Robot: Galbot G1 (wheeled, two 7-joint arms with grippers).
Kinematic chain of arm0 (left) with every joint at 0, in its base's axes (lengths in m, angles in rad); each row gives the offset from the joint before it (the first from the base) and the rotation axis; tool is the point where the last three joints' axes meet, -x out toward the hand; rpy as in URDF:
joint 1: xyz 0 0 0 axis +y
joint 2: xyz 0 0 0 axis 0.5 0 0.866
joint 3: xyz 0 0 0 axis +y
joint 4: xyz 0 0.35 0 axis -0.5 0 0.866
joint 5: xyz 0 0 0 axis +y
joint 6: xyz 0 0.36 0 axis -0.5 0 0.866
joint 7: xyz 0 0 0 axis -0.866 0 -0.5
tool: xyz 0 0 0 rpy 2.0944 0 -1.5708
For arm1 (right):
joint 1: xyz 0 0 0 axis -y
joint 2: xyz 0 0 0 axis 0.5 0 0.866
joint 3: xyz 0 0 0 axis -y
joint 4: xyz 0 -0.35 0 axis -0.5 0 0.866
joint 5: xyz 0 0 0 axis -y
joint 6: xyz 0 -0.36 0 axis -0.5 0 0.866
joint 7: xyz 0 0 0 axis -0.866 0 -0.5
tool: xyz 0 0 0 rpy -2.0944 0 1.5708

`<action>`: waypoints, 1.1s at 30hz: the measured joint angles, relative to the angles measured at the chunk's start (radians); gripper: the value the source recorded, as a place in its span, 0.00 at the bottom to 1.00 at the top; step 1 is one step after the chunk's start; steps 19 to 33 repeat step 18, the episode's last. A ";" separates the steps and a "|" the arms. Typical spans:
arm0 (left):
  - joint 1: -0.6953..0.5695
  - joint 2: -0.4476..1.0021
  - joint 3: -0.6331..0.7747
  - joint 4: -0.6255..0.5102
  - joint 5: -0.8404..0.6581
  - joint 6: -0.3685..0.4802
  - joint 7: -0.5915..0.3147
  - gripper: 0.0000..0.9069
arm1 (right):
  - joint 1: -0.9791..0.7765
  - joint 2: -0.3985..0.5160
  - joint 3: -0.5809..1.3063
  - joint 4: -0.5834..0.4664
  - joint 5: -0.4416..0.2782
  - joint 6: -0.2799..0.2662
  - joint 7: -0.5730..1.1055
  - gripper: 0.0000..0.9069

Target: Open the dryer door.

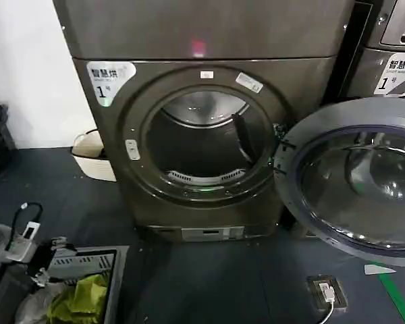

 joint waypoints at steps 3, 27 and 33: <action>0.001 -0.002 0.000 0.003 0.021 -0.019 0.018 1.00 | -0.005 0.003 0.005 0.000 0.001 0.003 0.001 1.00; 0.001 -0.010 0.000 0.040 0.092 -0.047 0.014 1.00 | -0.001 0.013 0.002 0.008 0.001 0.005 0.002 1.00; 0.001 -0.010 0.000 0.040 0.092 -0.047 0.014 1.00 | -0.001 0.013 0.002 0.008 0.001 0.005 0.002 1.00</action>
